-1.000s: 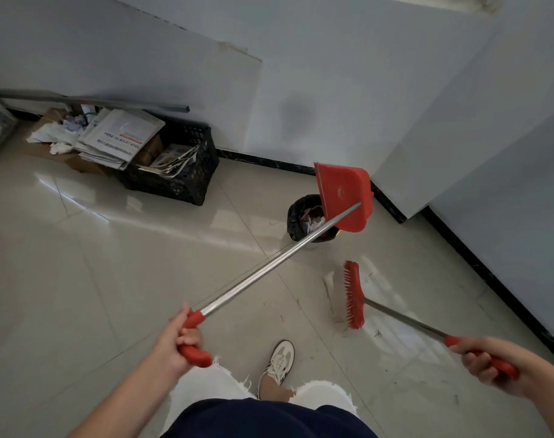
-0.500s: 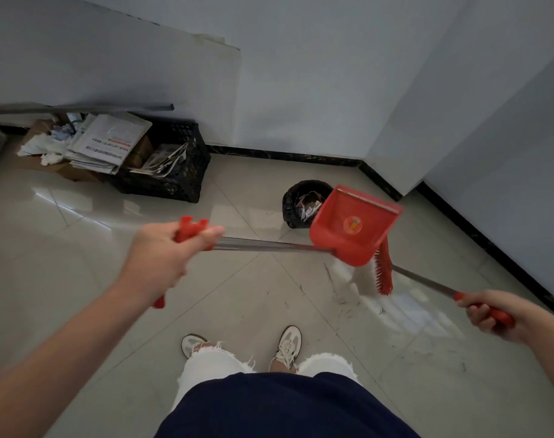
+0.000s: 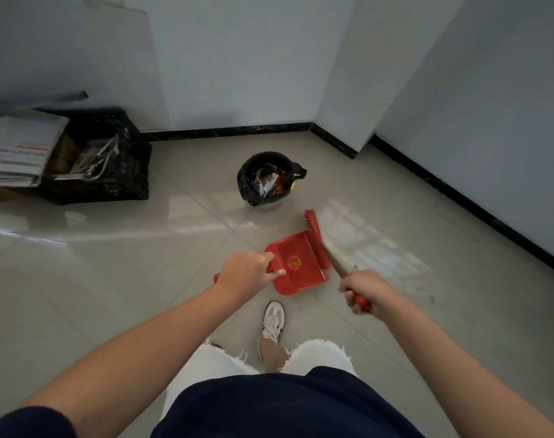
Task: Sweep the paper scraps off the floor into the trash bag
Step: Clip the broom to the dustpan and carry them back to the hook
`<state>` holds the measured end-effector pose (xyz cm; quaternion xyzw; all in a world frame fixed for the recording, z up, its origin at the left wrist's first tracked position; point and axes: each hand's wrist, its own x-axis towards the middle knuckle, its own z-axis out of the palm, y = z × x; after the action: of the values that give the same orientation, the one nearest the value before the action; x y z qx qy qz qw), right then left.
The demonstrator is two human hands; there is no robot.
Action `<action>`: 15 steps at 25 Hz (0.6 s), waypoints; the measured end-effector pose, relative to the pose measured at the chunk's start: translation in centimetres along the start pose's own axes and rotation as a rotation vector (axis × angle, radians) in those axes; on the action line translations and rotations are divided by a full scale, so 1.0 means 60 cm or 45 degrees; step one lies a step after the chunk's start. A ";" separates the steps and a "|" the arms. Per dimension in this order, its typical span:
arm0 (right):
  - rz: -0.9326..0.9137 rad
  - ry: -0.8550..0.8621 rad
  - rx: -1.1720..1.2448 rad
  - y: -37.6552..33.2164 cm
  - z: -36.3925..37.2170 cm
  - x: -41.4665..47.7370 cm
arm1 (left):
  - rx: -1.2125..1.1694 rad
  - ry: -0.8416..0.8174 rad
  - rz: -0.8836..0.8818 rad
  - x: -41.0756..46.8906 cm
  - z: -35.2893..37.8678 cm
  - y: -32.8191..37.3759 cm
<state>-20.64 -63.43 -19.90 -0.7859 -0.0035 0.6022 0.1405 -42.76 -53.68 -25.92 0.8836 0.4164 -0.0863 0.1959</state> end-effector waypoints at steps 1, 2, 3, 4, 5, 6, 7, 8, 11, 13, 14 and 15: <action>0.004 -0.032 0.003 0.005 0.017 -0.005 | 0.028 0.019 0.047 0.002 0.018 0.001; 0.009 -0.063 0.010 0.010 0.030 -0.012 | 0.048 0.045 0.088 0.002 0.031 0.001; 0.017 -0.096 0.029 0.013 0.039 -0.019 | 0.076 0.086 0.122 0.003 0.039 0.003; 0.021 -0.136 0.055 0.014 0.046 -0.028 | 0.056 0.072 0.123 0.006 0.044 0.006; 0.023 -0.186 0.084 0.011 0.051 -0.036 | 0.014 0.042 0.109 0.012 0.046 0.012; 0.021 -0.233 0.108 0.006 0.056 -0.047 | -0.011 -0.010 0.085 0.020 0.046 0.020; 0.017 -0.266 0.110 0.000 0.062 -0.058 | -0.027 -0.049 0.085 0.027 0.042 0.031; 0.007 -0.287 0.090 -0.006 0.069 -0.069 | -0.051 -0.104 0.077 0.030 0.042 0.043; -0.037 -0.303 0.049 -0.022 0.075 -0.096 | -0.151 -0.409 0.045 0.035 0.054 0.069; -0.036 -0.318 0.063 -0.027 0.068 -0.112 | -0.186 -0.537 0.080 0.033 0.065 0.072; -0.032 -0.337 0.060 -0.029 0.064 -0.119 | -0.190 -0.543 0.103 0.033 0.066 0.071; -0.022 -0.352 0.058 -0.028 0.060 -0.127 | -0.215 -0.528 0.119 0.032 0.065 0.069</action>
<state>-25.87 -62.36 -13.19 -0.6921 -0.0157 0.7033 0.1616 -38.31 -56.37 -28.91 0.8457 0.3316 -0.2217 0.3544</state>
